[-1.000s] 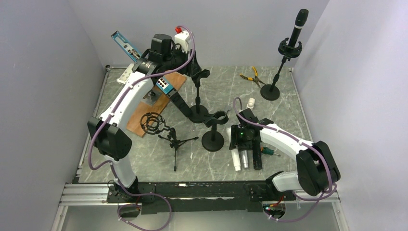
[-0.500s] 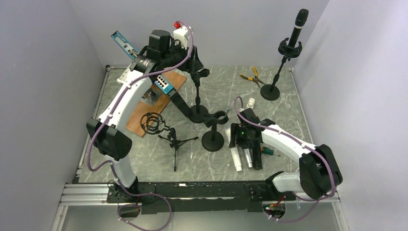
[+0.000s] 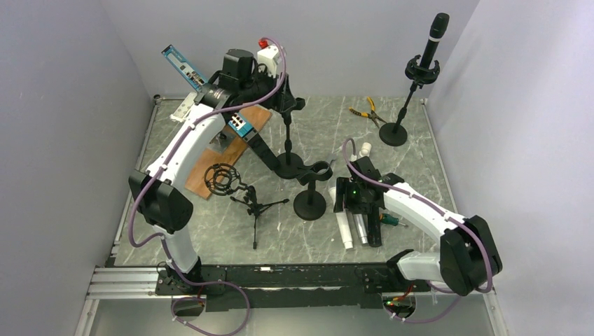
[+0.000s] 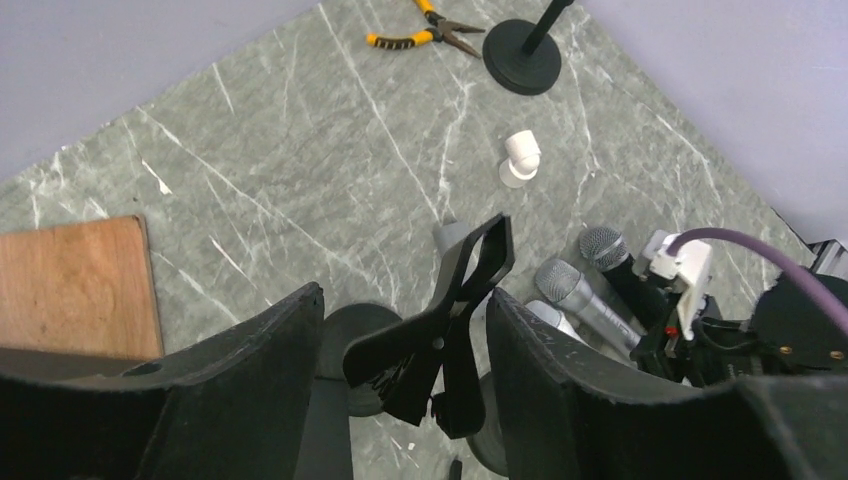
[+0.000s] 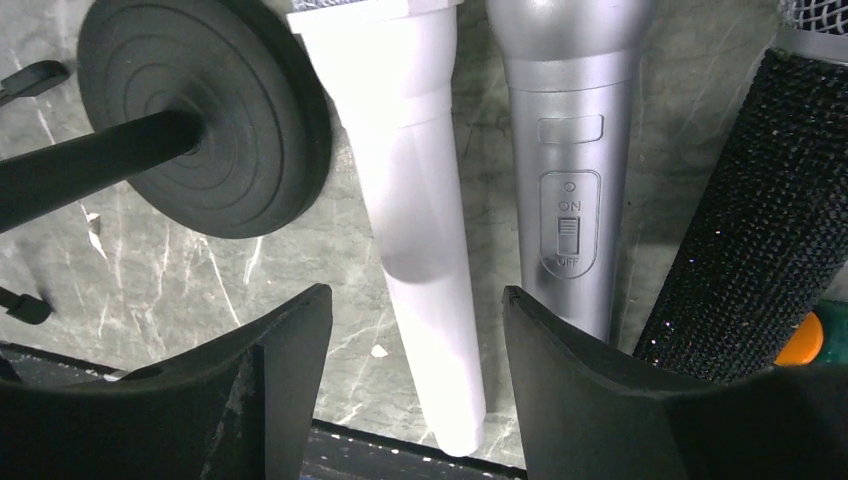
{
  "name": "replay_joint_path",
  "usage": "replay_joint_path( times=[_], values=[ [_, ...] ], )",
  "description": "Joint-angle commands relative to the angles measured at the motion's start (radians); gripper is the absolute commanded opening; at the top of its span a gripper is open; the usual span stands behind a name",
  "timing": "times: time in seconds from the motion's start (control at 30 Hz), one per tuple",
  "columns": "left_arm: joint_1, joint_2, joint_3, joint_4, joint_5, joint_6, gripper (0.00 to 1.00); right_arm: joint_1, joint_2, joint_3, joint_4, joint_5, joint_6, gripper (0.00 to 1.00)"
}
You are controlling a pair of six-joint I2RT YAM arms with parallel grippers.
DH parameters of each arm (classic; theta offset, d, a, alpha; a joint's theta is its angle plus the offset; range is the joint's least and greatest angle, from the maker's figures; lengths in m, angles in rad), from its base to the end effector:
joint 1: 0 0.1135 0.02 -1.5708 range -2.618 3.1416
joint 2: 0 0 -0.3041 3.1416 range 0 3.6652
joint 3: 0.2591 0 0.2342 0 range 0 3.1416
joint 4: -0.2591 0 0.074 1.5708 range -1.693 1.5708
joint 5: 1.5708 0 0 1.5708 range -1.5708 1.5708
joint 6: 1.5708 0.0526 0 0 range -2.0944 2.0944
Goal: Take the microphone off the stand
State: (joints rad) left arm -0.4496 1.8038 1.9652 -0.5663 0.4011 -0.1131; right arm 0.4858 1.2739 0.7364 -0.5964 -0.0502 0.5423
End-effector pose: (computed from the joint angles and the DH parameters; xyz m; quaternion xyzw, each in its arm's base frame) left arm 0.3662 -0.1995 0.4568 0.2451 0.7882 -0.3096 0.4721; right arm 0.1843 0.1003 0.2253 0.0221 0.9757 0.1279 0.1766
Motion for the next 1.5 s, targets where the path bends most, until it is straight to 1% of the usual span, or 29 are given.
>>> replay_joint_path(
  times=[0.0, 0.1, 0.17, 0.23, 0.33, 0.47, 0.6, 0.7, 0.73, 0.77, 0.83, 0.87, 1.0, 1.03, 1.07, 1.1, 1.13, 1.2, 1.27, 1.33, 1.47],
  values=[
    [-0.004, 0.013, -0.036, 0.013, -0.026, 0.016, 0.61, 0.003, -0.05, 0.04, 0.004, 0.028, -0.015, 0.66],
    [-0.008, 0.005, -0.078, 0.016, -0.031, 0.02, 0.5, 0.003, -0.054, 0.056, -0.005, 0.036, -0.025, 0.66],
    [-0.015, -0.005, -0.118, 0.025, -0.038, 0.026, 0.46, 0.002, -0.057, 0.073, -0.018, 0.048, -0.036, 0.66],
    [-0.021, -0.017, -0.162, 0.032, -0.058, 0.034, 0.45, 0.002, -0.06, 0.101, -0.036, 0.09, -0.049, 0.68],
    [-0.025, -0.027, -0.199, 0.029, -0.075, 0.043, 0.41, 0.003, -0.071, 0.143, -0.058, 0.135, -0.072, 0.69],
    [-0.034, -0.047, -0.27, 0.051, -0.088, 0.047, 0.32, 0.001, -0.093, 0.215, -0.085, 0.204, -0.101, 0.71],
    [-0.05, -0.047, -0.325, 0.064, -0.112, 0.053, 0.3, 0.002, -0.117, 0.287, -0.108, 0.302, -0.125, 0.76],
    [-0.057, -0.032, -0.328, 0.053, -0.128, 0.054, 0.31, 0.0, -0.131, 0.333, -0.12, 0.375, -0.15, 0.81],
    [-0.058, -0.026, -0.316, 0.045, -0.132, 0.051, 0.33, 0.0, -0.13, 0.348, -0.122, 0.394, -0.164, 0.83],
    [-0.058, -0.018, -0.285, 0.024, -0.134, 0.048, 0.38, -0.001, -0.128, 0.363, -0.125, 0.42, -0.179, 0.84],
    [-0.058, 0.001, -0.198, -0.022, -0.136, 0.055, 0.55, -0.001, -0.118, 0.4, -0.136, 0.462, -0.207, 0.87],
    [-0.058, 0.012, -0.148, -0.045, -0.133, 0.061, 0.62, -0.003, -0.111, 0.418, -0.141, 0.478, -0.219, 0.87],
    [-0.058, 0.054, 0.069, -0.129, -0.1, 0.061, 0.75, -0.015, -0.092, 0.487, -0.126, 0.53, -0.248, 0.9],
    [-0.058, 0.06, 0.113, -0.14, -0.08, 0.06, 0.79, -0.023, -0.092, 0.5, -0.114, 0.54, -0.253, 0.91],
    [-0.058, 0.063, 0.152, -0.147, -0.065, 0.057, 0.86, -0.036, -0.091, 0.512, -0.103, 0.546, -0.255, 0.92],
    [-0.058, 0.061, 0.178, -0.153, -0.052, 0.059, 0.96, -0.048, -0.087, 0.529, -0.094, 0.545, -0.257, 0.92],
    [-0.057, 0.057, 0.201, -0.16, -0.043, 0.067, 0.99, -0.062, -0.082, 0.545, -0.086, 0.543, -0.256, 0.92],
    [-0.057, 0.038, 0.229, -0.185, -0.055, 0.09, 0.99, -0.094, -0.065, 0.587, -0.075, 0.541, -0.248, 0.92],
    [-0.057, -0.001, 0.221, -0.193, -0.086, 0.101, 0.99, -0.127, -0.042, 0.626, -0.065, 0.545, -0.233, 0.92],
    [-0.058, -0.064, 0.165, -0.178, -0.1, 0.101, 0.99, -0.165, -0.02, 0.657, -0.051, 0.546, -0.213, 0.92],
    [-0.057, -0.225, -0.01, -0.096, -0.09, 0.101, 0.99, -0.248, 0.026, 0.691, 0.027, 0.556, -0.2, 0.91]
  ],
)
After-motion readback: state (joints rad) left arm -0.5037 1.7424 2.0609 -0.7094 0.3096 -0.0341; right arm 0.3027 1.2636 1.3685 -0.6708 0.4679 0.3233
